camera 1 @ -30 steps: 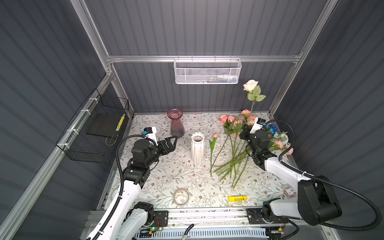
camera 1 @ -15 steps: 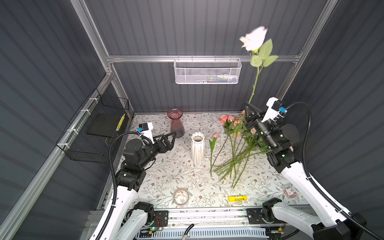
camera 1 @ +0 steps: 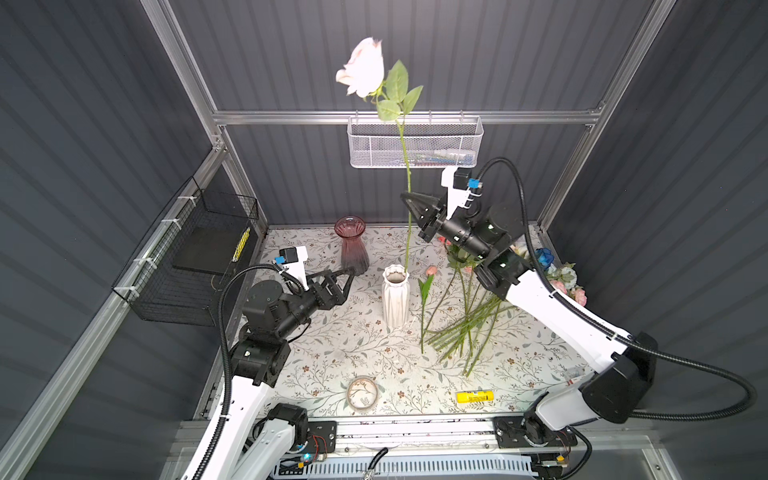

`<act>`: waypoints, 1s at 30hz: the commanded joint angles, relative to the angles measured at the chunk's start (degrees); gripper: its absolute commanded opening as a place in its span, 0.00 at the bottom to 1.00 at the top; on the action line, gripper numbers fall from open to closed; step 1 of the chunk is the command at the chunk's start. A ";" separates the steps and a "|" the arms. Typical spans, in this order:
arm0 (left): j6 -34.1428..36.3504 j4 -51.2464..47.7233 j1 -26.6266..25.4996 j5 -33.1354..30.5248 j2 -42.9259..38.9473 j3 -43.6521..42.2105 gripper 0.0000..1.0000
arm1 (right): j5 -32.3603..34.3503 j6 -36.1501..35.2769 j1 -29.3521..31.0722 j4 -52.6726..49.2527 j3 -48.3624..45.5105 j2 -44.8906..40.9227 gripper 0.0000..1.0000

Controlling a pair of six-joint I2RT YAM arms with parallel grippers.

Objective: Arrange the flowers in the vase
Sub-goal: 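Lift the white rose with the right gripper and lower its stem into the white vase, then release the white rose and grasp a pink rose stem with the right gripper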

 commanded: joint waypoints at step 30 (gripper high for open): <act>-1.63 4.00 0.26 3.66 0.21 -3.42 1.00 | 12.51 11.94 1.77 7.60 -32.79 -17.73 0.64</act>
